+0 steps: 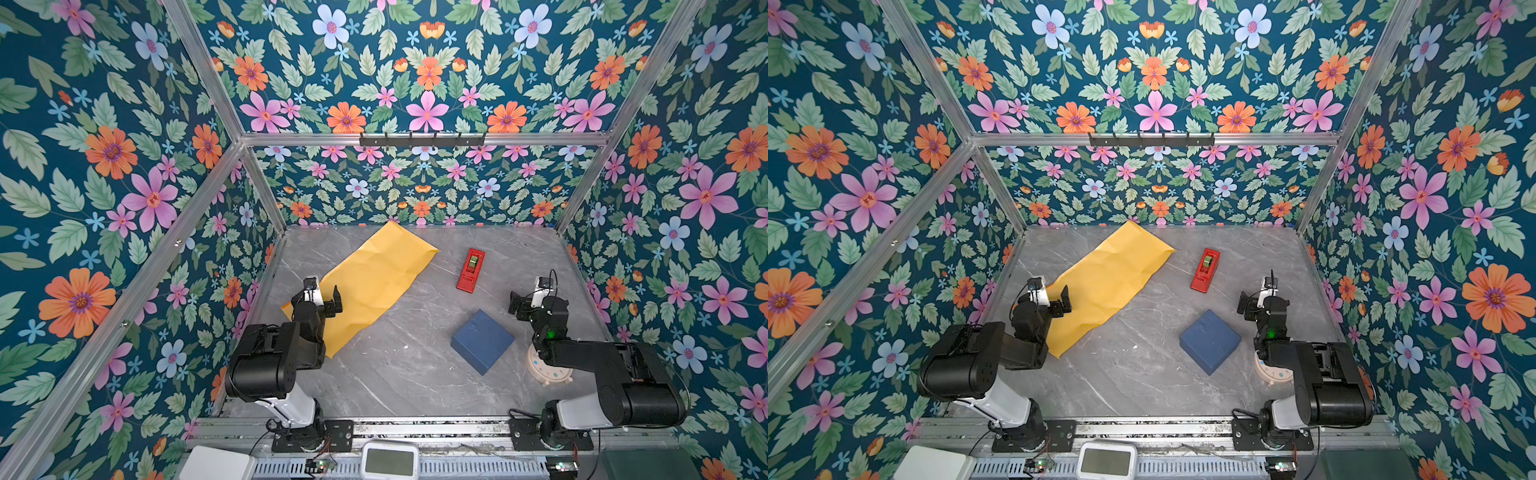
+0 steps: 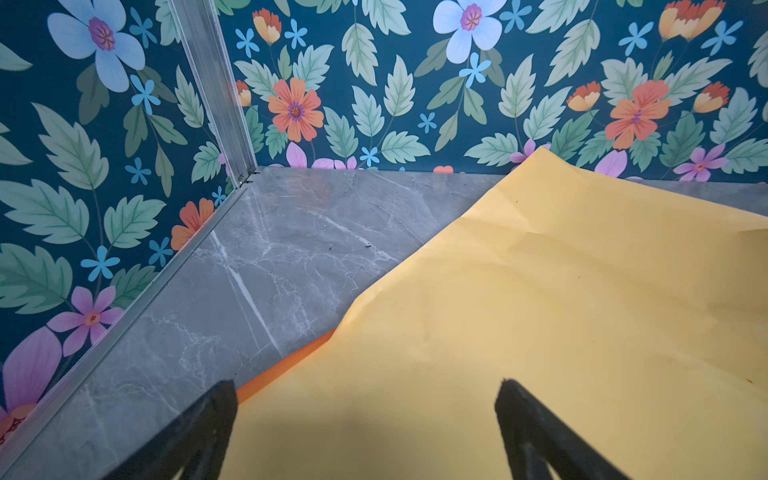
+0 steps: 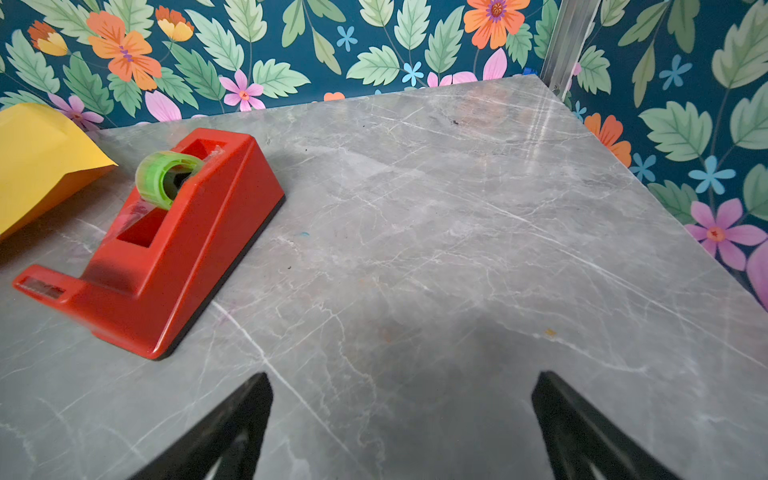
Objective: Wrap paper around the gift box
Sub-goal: 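Reach both grippers toward the blue box from either side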
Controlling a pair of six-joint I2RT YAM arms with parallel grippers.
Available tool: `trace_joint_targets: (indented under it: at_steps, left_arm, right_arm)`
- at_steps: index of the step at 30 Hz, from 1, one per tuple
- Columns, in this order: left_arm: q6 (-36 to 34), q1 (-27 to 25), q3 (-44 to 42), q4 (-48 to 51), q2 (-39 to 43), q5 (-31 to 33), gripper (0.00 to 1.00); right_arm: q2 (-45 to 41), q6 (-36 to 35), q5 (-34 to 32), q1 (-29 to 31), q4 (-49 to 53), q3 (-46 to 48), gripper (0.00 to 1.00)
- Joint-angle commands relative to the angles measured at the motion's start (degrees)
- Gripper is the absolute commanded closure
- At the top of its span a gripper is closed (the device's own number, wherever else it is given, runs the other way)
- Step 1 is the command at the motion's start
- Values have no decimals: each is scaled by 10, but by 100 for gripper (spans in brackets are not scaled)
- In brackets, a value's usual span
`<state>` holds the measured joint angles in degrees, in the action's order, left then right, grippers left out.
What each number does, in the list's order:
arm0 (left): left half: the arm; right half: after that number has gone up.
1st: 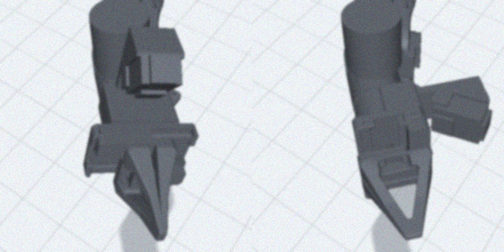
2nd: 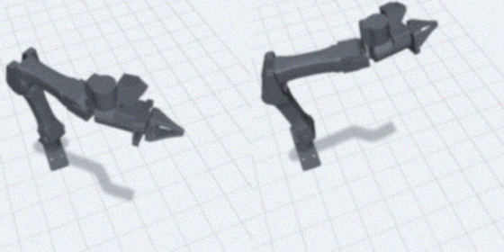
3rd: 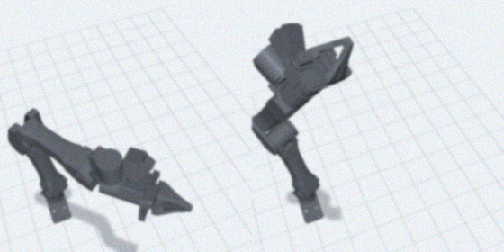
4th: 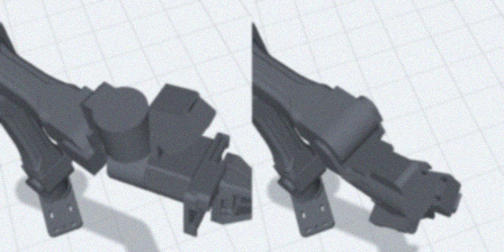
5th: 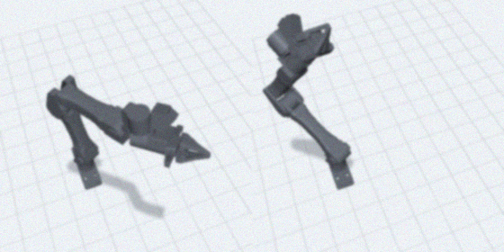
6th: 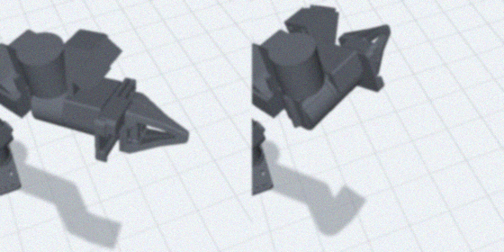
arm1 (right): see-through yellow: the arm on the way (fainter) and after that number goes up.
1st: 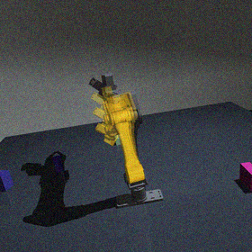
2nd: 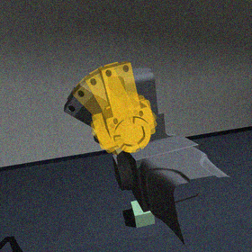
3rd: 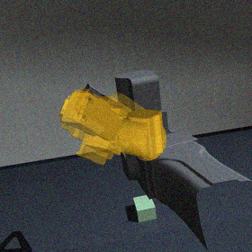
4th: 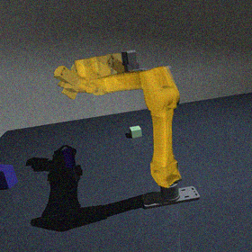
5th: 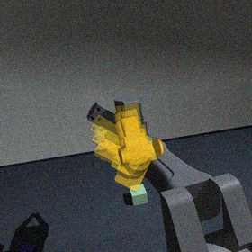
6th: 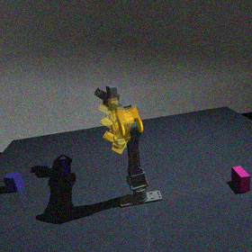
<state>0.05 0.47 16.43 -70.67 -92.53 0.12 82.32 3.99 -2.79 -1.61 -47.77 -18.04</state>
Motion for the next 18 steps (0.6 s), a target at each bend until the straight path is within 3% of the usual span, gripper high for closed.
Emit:
trace_joint_targets:
  at_steps: [1, 18]
  left_arm:
    - [0, 0, 1, -8, 0, -1, 0]
    - [0, 0, -1, -12, 1, 4, 0]
  right_arm:
    - [0, 1, -1, 0, -18, -1, 1]
    - [0, 0, -2, 0, -19, 0, 1]
